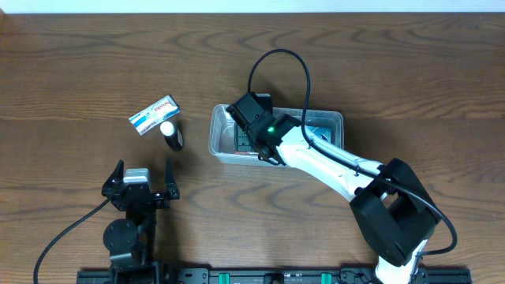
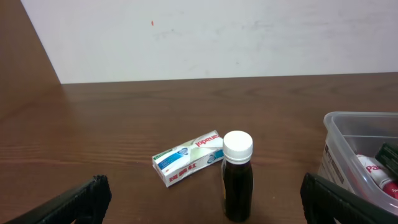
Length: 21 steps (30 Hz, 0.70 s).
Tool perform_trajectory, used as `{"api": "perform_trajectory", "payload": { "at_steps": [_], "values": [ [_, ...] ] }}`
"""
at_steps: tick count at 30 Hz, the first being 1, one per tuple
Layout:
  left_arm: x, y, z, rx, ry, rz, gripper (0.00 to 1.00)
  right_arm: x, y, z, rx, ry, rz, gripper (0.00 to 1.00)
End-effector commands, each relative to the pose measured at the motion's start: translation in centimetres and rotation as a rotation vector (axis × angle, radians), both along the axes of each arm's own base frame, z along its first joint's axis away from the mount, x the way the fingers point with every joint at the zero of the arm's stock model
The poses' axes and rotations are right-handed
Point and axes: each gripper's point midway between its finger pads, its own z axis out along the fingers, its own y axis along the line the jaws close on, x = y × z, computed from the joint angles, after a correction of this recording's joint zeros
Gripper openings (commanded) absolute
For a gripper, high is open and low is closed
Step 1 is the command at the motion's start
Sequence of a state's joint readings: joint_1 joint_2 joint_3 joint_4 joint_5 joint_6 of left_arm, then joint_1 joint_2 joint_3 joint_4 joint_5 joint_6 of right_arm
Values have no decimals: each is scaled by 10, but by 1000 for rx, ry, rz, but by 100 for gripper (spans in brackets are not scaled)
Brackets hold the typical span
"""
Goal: Pack container
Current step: 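Lower the green tin upright into the container's left side and release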
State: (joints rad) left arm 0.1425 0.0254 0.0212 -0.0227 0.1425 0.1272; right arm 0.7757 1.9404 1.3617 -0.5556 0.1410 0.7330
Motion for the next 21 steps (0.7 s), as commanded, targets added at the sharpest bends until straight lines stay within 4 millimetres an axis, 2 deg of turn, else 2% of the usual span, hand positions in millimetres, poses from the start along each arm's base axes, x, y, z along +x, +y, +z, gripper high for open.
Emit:
{"api": "perform_trajectory", "payload": {
  "at_steps": [1, 7, 21],
  "values": [
    [-1, 0, -16, -17, 49, -1, 98, 4, -4, -2, -16, -15, -51, 66],
    [-1, 0, -16, -17, 49, -1, 98, 4, -4, -1, -14, -17, -51, 72],
    [-1, 0, -16, -17, 49, -1, 98, 5, 4, 1, 0, -35, -16, 72]
  ]
}}
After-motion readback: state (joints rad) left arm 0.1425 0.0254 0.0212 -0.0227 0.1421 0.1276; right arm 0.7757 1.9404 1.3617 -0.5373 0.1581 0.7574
